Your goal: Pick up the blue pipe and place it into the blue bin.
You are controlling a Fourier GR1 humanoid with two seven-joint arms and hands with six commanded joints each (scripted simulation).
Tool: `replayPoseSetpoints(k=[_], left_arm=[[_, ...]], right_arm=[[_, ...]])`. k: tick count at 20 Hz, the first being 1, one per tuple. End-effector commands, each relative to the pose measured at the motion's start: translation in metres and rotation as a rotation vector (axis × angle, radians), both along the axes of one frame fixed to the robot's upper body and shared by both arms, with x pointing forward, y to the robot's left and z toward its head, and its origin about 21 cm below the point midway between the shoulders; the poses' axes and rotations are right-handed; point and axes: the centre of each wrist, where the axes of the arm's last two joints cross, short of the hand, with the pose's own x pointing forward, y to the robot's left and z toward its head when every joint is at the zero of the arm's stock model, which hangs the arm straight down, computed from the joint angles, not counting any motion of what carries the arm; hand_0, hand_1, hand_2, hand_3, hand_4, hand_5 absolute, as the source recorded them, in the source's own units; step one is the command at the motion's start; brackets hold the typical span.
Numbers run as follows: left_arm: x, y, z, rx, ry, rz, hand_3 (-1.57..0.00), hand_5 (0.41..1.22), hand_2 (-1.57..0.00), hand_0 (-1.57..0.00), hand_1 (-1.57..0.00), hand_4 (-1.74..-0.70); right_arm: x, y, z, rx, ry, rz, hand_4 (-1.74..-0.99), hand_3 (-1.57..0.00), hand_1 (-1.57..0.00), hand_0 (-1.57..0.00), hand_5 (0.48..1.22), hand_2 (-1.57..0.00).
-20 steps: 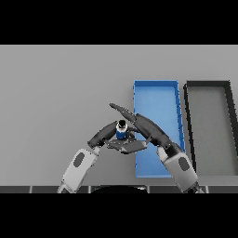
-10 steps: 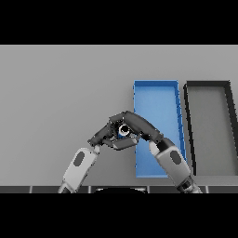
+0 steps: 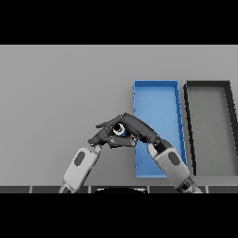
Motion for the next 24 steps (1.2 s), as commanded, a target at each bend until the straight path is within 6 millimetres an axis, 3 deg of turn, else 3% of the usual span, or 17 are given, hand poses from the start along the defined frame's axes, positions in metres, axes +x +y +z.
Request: replayPoseSetpoints(k=[1, 4, 5, 6, 9, 12, 14, 17, 21, 24], left_arm=[[0.001, 0.002, 0.000, 0.011, -0.003, 0.006, -1.43, 1.221, -1.57, -1.57, -1.57, -1.73], [0.000, 0.004, 0.002, 0.017, -0.054, 0.046, -1.45, 1.221, -1.57, -1.57, -1.57, -1.72], [0.000, 0.002, 0.002, 0.031, -0.067, 0.057, -1.17, 1.221, -1.29, -1.46, -1.34, -1.60], [0.000, 0.007, 0.002, 0.036, -0.070, 0.038, -0.93, 1.221, -1.03, -1.17, -1.07, -1.47], [0.003, 0.010, 0.001, 0.111, -0.092, -0.025, -0.48, 1.221, -0.53, -0.60, -0.55, -1.21], [0.003, 0.015, 0.001, 0.157, -0.067, -0.002, -0.24, 0.938, -0.27, -0.31, -0.28, -1.05], [0.003, 0.013, 0.003, 0.179, -0.034, 0.021, -0.16, 0.770, -0.17, -0.20, -0.18, -1.00], [0.001, 0.014, -0.001, 0.189, 0.027, 0.030, -0.08, 0.603, -0.09, -0.10, -0.09, -0.97], [-0.001, 0.011, -0.006, 0.213, 0.012, 0.056, -0.03, 0.495, -0.04, -0.04, -0.04, -0.94], [0.000, 0.014, -0.009, 0.227, 0.018, 0.051, -0.02, 0.474, -0.02, -0.02, -0.02, -0.92]], right_arm=[[-0.001, 0.002, -0.002, 0.012, -0.004, -0.007, -1.721, -1.50, -1.53, -1.53, 1.160, -1.53], [-0.002, 0.004, 0.000, 0.023, -0.019, -0.024, -1.731, -1.54, -1.55, -1.55, 1.190, -1.55], [-0.003, 0.004, 0.000, 0.017, -0.033, -0.031, -1.733, -1.54, -1.56, -1.56, 1.196, -1.56], [-0.005, 0.005, 0.000, 0.012, -0.040, -0.033, -1.734, -1.55, -1.56, -1.56, 1.201, -1.56], [-0.006, 0.008, 0.002, -0.012, 0.004, -0.052, -1.738, -1.56, -1.56, -1.56, 1.211, -1.56], [-0.008, 0.010, 0.003, -0.004, -0.009, -0.066, -1.739, -1.56, -1.57, -1.57, 1.216, -1.57], [-0.007, 0.010, -0.002, -0.002, -0.023, -0.065, -1.740, -1.57, -1.57, -1.57, 1.218, -1.57], [-0.007, 0.008, 0.000, 0.012, -0.020, -0.062, -1.740, -1.57, -1.57, -1.57, 1.219, -1.57], [-0.006, 0.008, 0.001, 0.074, 0.025, -0.041, -1.741, -1.57, -1.57, -1.57, 1.220, -1.57], [-0.002, 0.009, 0.020, 0.146, 0.074, -0.051, -1.741, -1.57, -1.57, -1.57, 1.221, -1.57]])
